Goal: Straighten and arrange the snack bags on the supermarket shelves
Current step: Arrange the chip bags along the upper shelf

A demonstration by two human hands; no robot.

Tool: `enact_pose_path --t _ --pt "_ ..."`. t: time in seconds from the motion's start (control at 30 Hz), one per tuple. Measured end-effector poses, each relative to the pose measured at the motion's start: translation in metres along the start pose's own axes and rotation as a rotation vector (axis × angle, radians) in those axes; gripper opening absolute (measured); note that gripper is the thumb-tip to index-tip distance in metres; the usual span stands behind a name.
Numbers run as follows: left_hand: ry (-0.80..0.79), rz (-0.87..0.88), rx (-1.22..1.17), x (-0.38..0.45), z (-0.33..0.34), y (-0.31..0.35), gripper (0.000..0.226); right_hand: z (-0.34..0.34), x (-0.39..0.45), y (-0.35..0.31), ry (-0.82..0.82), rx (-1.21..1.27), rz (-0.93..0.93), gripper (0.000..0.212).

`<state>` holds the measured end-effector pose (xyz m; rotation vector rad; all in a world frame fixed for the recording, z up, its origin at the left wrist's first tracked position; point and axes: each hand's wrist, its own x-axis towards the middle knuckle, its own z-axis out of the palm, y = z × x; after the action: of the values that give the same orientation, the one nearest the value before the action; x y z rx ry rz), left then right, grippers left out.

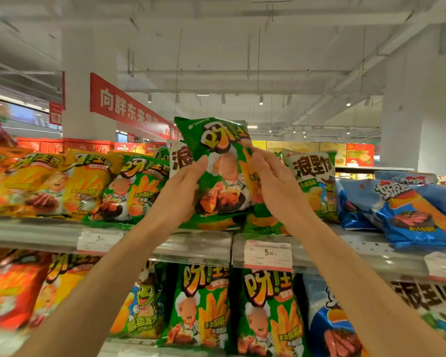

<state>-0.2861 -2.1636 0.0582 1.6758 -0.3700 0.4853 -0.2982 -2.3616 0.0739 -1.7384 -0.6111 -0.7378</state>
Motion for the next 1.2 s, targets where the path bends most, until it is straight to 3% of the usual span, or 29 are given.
enact_pose_path --t 0.07,0.3,0.4,0.6,0.8,0.93,1.07,1.2 --pt "0.052 0.063 0.135 -0.004 -0.009 0.0 0.094 0.009 0.0 -0.002 -0.026 0.008 -0.027 0.041" --pt "0.227 0.0 0.228 -0.015 -0.053 -0.007 0.118 0.041 0.012 0.002 -0.081 -0.004 -0.027 0.035" --pt "0.262 0.022 0.219 -0.02 -0.077 -0.013 0.109 0.048 0.02 0.016 -0.022 -0.216 0.046 0.042" --pt "0.279 0.069 0.221 -0.023 -0.105 -0.021 0.091 0.074 0.022 0.038 -0.19 -0.36 0.37 0.068" --pt "0.294 0.107 0.22 -0.027 -0.11 -0.028 0.082 0.083 0.026 0.034 -0.071 -0.315 0.301 0.085" --pt "0.302 0.15 0.199 -0.025 -0.112 -0.025 0.086 0.076 0.03 0.022 0.006 -0.277 0.174 0.078" --pt "0.31 0.177 0.178 -0.018 -0.109 -0.024 0.086 0.047 0.032 0.014 0.061 -0.275 0.128 0.052" --pt "0.274 0.165 0.165 -0.007 -0.092 -0.028 0.098 -0.003 0.03 0.015 0.156 -0.277 0.132 0.049"
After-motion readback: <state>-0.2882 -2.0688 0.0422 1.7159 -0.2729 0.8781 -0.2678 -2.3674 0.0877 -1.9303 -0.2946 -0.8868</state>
